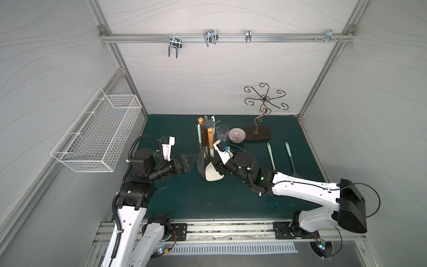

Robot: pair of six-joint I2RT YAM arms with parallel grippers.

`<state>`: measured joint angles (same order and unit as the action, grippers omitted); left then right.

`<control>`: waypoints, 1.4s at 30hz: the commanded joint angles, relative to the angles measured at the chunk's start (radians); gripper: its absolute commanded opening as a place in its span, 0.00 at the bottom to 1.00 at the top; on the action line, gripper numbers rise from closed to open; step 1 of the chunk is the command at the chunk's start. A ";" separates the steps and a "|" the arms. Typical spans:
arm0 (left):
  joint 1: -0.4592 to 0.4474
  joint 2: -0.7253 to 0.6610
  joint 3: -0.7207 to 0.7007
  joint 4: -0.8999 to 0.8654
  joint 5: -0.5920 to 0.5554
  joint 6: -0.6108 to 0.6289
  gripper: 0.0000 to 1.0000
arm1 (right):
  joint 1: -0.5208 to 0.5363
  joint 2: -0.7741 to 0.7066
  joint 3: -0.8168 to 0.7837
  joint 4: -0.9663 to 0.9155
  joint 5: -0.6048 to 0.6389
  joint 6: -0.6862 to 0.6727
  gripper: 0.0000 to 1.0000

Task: Take the spatula off the kitchen utensil rack
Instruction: Take off the spatula from the rack.

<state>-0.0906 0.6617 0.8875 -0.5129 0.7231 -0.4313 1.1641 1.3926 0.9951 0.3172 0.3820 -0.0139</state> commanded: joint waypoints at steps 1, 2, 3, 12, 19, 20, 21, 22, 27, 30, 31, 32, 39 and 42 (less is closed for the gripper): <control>-0.018 -0.038 0.008 0.091 0.055 0.034 0.95 | 0.006 0.018 0.039 0.061 0.066 -0.025 0.50; -0.022 -0.044 0.006 0.098 0.058 0.034 0.95 | 0.006 0.023 0.047 0.061 0.070 -0.028 0.50; -0.028 -0.051 0.004 0.097 0.053 0.037 0.95 | 0.006 0.030 0.056 0.057 0.071 -0.034 0.48; -0.052 -0.074 0.003 0.062 0.001 0.063 0.95 | 0.006 0.059 0.093 0.043 0.091 -0.047 0.39; -0.055 -0.075 0.003 0.051 -0.014 0.067 0.95 | 0.006 0.090 0.118 0.029 0.110 -0.064 0.33; -0.055 -0.076 0.004 0.050 -0.015 0.067 0.95 | 0.006 0.092 0.119 0.028 0.112 -0.065 0.31; -0.055 -0.076 0.003 0.051 -0.016 0.068 0.95 | 0.007 0.092 0.119 0.029 0.110 -0.064 0.31; -0.056 -0.076 0.004 0.051 -0.015 0.068 0.95 | 0.008 0.091 0.119 0.029 0.108 -0.063 0.29; -0.055 -0.073 0.004 0.049 -0.020 0.067 0.95 | 0.017 0.094 0.119 0.028 0.113 -0.067 0.22; -0.057 -0.073 0.002 0.048 -0.022 0.066 0.95 | 0.022 0.092 0.120 0.026 0.116 -0.069 0.17; -0.057 -0.073 0.002 0.048 -0.022 0.067 0.95 | 0.023 0.092 0.120 0.024 0.118 -0.069 0.15; -0.055 -0.073 0.002 0.048 -0.022 0.067 0.95 | 0.025 0.091 0.122 0.022 0.118 -0.070 0.14; -0.056 -0.072 0.001 0.048 -0.025 0.065 0.95 | 0.035 0.082 0.122 0.016 0.114 -0.077 0.00; -0.056 -0.071 0.001 0.049 -0.024 0.063 0.95 | 0.040 0.071 0.116 0.010 0.106 -0.074 0.00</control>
<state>-0.1406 0.5961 0.8871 -0.4808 0.7002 -0.3923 1.1851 1.4769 1.0950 0.3378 0.4973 -0.0685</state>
